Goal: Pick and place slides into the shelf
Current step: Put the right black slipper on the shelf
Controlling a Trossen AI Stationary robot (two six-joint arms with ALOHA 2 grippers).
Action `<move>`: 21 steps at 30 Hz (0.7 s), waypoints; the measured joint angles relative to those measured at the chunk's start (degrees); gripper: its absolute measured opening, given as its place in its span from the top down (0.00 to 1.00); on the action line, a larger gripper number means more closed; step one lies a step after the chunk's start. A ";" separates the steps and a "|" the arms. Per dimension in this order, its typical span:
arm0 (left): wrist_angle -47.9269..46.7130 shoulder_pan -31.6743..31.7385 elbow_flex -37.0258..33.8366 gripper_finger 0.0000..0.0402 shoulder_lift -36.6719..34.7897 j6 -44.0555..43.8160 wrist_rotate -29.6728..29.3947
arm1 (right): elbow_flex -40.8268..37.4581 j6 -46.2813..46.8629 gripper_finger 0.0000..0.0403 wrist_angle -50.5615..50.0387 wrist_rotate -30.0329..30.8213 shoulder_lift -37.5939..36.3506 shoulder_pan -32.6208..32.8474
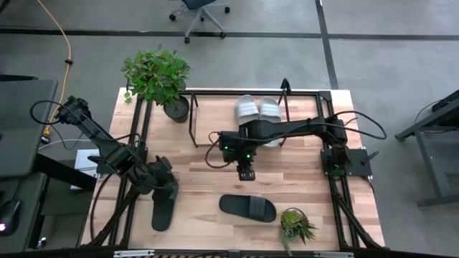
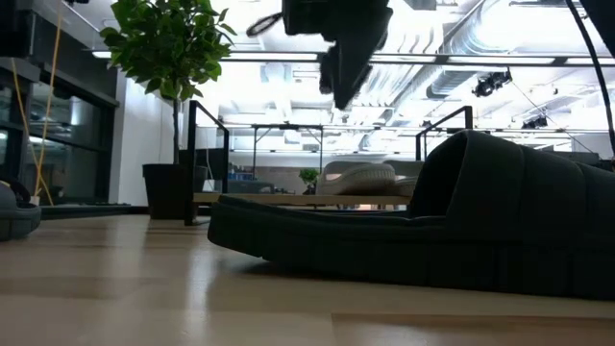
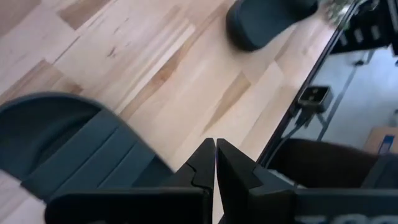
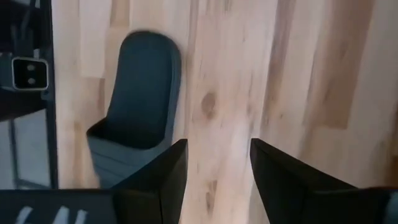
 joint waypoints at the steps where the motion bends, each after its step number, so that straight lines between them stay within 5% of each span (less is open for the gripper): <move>1: 0.49 0.01 0.00 0.99 0.00 -0.05 -0.49 | -0.67 0.86 0.59 -0.17 -0.58 0.00 0.19; 9: 2.56 -0.02 0.00 0.99 0.00 3.26 -1.14 | -6.32 12.23 0.59 0.42 -0.17 0.00 5.74; 21: 2.66 -0.02 0.00 0.99 0.00 12.13 -1.62 | -7.33 47.97 0.59 2.50 7.33 -0.29 15.73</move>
